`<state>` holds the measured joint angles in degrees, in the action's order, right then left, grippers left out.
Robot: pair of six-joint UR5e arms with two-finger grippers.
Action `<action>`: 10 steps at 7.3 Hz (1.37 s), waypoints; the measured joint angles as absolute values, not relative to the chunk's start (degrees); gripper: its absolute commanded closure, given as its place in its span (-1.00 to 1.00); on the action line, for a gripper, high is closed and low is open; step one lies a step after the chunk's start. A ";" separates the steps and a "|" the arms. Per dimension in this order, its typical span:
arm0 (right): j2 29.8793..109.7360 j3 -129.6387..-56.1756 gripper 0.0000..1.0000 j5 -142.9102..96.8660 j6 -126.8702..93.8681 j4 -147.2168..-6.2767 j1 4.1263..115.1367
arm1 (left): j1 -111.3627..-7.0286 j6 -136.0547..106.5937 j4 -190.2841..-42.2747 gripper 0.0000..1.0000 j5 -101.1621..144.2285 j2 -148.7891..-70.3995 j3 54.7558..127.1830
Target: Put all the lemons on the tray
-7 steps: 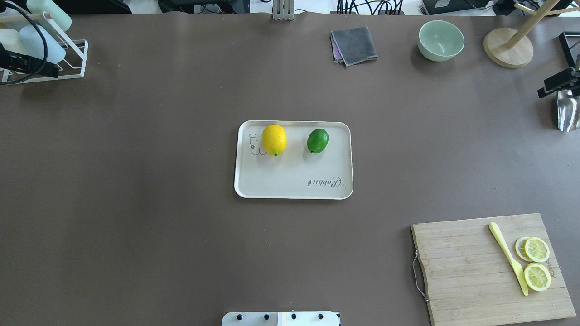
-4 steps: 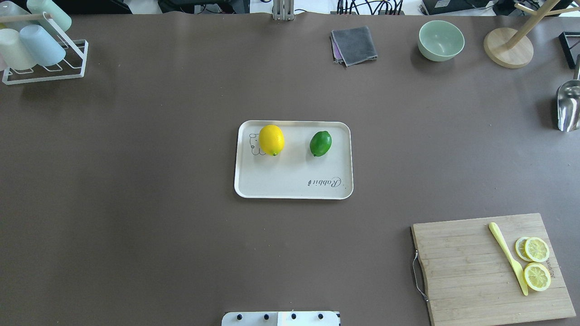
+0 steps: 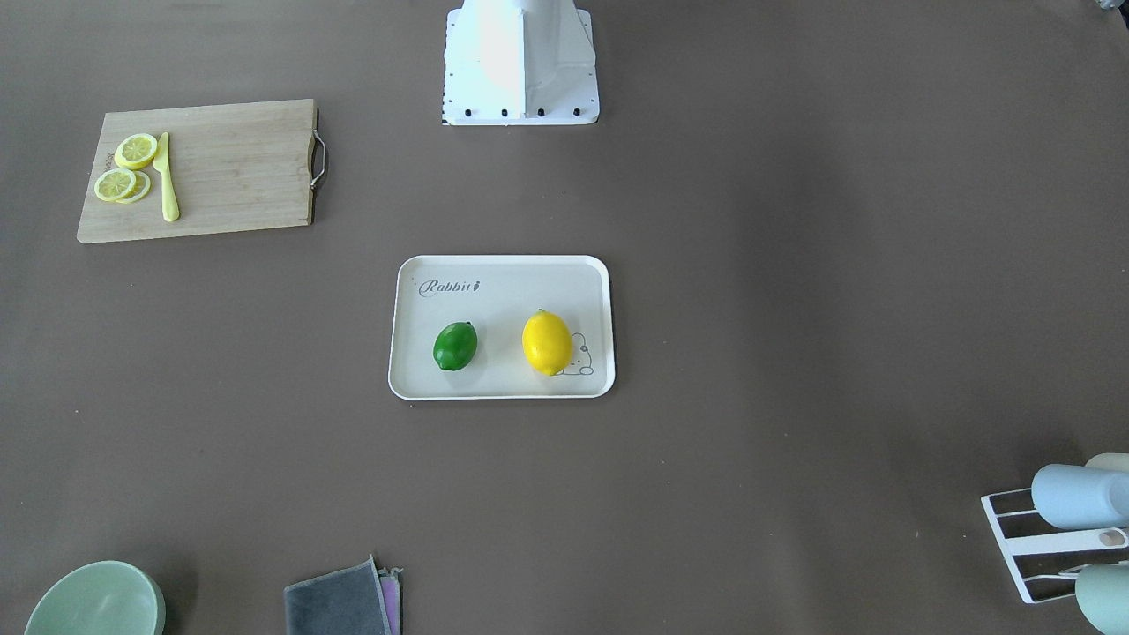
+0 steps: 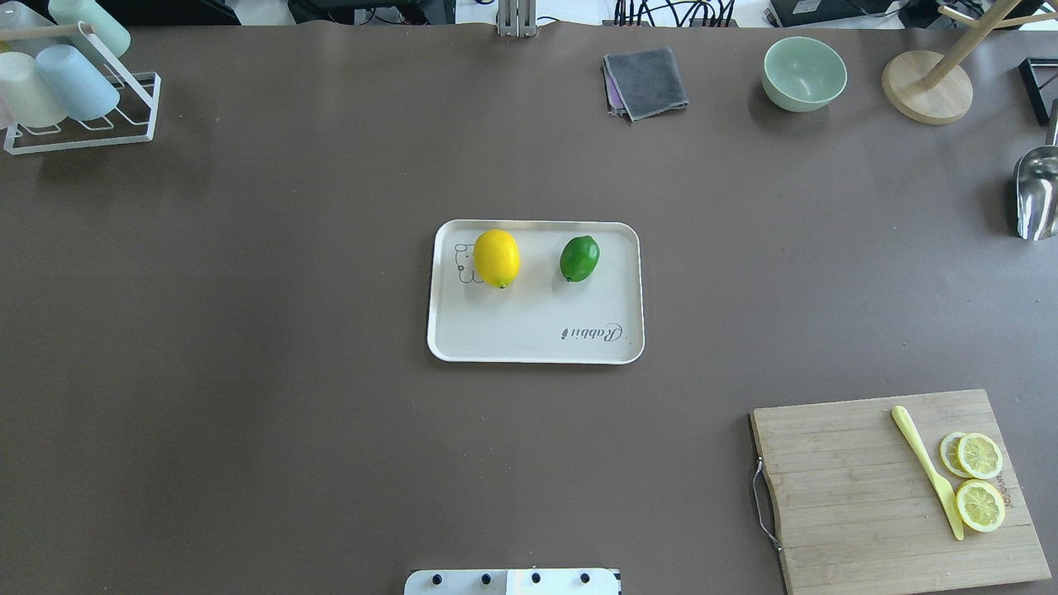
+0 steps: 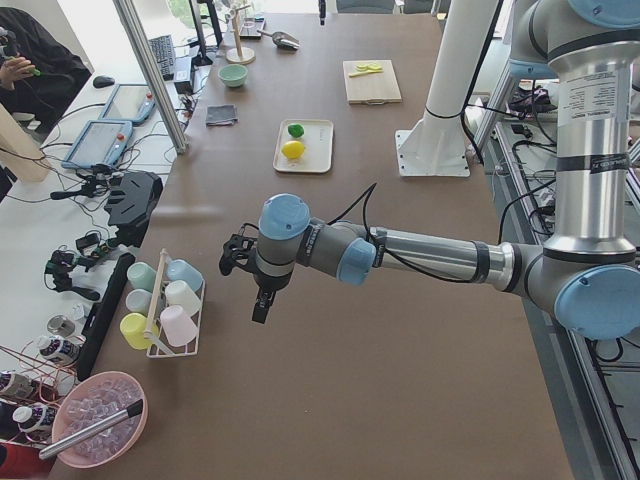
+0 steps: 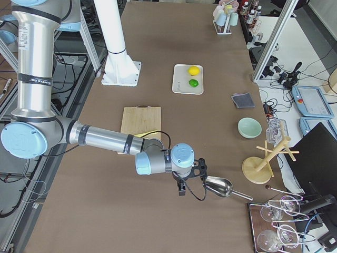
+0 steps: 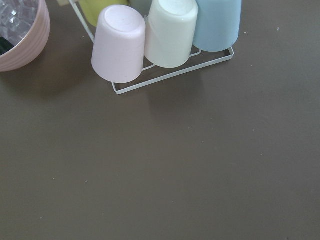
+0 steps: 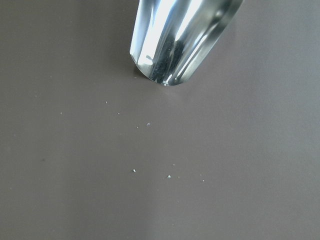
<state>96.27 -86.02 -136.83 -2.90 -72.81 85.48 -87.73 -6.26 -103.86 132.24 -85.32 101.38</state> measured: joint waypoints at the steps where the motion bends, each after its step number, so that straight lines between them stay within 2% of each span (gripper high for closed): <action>1: 95.39 -89.52 -1.00 -136.76 -3.08 -78.34 85.36 | -88.14 -6.20 -103.16 -0.96 132.41 -85.20 101.31; 4: 91.23 -98.03 -1.00 -136.22 -2.71 -94.75 85.29 | -88.24 -9.25 -103.08 -0.96 132.84 -84.98 100.69; 10: 91.38 -98.23 -1.00 -136.69 -2.90 -96.16 85.31 | -88.13 -9.67 -103.19 -0.96 132.75 -85.46 100.91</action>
